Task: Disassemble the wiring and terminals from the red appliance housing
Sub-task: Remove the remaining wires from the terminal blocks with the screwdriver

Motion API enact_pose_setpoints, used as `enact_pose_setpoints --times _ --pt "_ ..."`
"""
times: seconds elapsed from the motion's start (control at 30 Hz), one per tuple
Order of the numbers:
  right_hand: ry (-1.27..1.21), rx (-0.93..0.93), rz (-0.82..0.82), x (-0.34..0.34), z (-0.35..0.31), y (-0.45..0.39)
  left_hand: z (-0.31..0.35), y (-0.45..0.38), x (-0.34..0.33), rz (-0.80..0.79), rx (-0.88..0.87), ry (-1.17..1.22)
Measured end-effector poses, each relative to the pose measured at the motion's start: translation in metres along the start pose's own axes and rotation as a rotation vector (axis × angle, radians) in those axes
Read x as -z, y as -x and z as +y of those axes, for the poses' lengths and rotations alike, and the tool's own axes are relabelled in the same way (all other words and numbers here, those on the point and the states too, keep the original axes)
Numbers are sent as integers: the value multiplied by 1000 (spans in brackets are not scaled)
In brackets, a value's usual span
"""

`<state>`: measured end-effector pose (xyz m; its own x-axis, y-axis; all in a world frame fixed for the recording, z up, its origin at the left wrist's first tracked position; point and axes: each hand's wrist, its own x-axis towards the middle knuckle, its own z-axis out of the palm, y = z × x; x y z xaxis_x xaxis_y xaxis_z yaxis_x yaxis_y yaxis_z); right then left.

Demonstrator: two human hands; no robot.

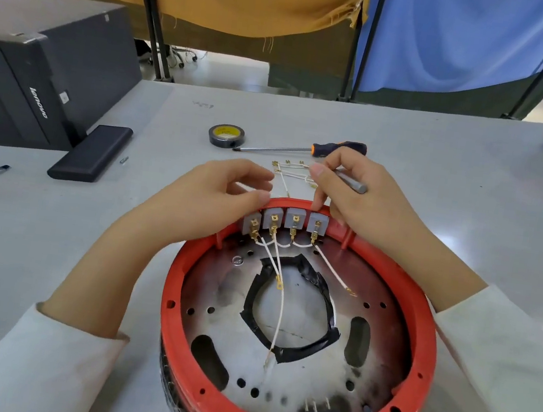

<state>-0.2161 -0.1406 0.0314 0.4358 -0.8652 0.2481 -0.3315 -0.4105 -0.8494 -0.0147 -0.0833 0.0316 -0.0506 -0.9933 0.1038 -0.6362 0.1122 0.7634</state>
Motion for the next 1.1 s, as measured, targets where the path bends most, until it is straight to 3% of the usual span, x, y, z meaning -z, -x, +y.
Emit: enact_pose_setpoints --times 0.07,0.23,0.33,0.43,0.53,0.67,0.83,1.1 --pt "50 -9 36 1 -1 4 -1 0 -8 -65 23 -107" --pt "-92 -2 70 0 -14 11 0 0 -11 3 -7 -171" --pt "-172 -5 -28 -1 -26 13 -1 -1 -7 -32 -25 -161" --pt "-118 5 -184 -2 -33 8 -3 0 -4 -62 -45 -153" --pt "-100 -14 -235 -6 -33 -4 -4 0 -3 -99 -67 -135" --pt "-136 -75 -149 -16 -22 -12 -5 -1 -4 -113 -95 -108" --pt "-199 -3 -24 -17 -10 -7 -6 -2 -4 -90 -120 -148" --pt "79 135 58 -14 -10 0 -8 -3 -6 -83 -110 -118"
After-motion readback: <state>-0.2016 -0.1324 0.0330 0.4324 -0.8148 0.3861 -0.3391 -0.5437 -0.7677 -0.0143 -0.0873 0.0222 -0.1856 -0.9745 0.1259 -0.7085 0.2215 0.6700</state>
